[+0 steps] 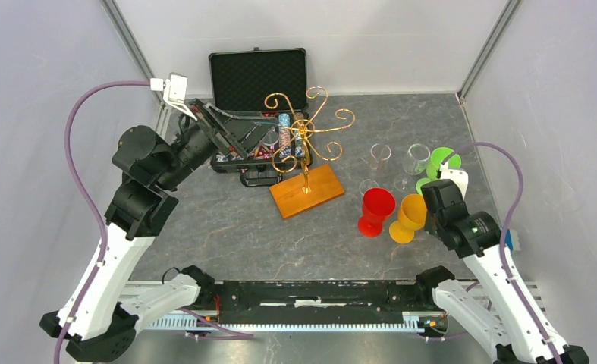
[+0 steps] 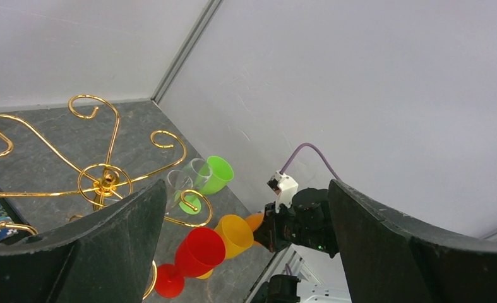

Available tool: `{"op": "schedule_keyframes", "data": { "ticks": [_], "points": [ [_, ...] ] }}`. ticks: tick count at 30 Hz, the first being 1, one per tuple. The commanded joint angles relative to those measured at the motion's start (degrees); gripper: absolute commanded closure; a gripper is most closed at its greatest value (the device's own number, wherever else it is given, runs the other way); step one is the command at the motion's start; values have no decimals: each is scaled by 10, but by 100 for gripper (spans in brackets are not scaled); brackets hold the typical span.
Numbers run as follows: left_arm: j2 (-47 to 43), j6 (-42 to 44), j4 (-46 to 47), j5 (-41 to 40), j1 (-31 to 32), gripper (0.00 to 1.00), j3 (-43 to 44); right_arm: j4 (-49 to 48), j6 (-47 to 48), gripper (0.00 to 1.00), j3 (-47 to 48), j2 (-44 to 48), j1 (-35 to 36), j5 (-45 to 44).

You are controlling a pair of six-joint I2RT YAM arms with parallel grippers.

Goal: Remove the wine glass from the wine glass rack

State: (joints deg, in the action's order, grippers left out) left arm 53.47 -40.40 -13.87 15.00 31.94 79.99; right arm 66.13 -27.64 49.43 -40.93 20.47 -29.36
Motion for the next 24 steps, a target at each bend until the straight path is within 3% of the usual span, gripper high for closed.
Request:
{"op": "schedule_keyframes", "data": {
  "ticks": [1,10,24],
  "points": [
    [-1,32,4,-11,-1,0,1,-42,-9,95,-27,2,-1,19],
    [0,36,2,-14,-1,0,-1,-67,20,89,-48,-27,-8,8],
    [-4,38,2,-18,-1,0,-1,-43,123,89,35,-62,-59,55]
  ]
}}
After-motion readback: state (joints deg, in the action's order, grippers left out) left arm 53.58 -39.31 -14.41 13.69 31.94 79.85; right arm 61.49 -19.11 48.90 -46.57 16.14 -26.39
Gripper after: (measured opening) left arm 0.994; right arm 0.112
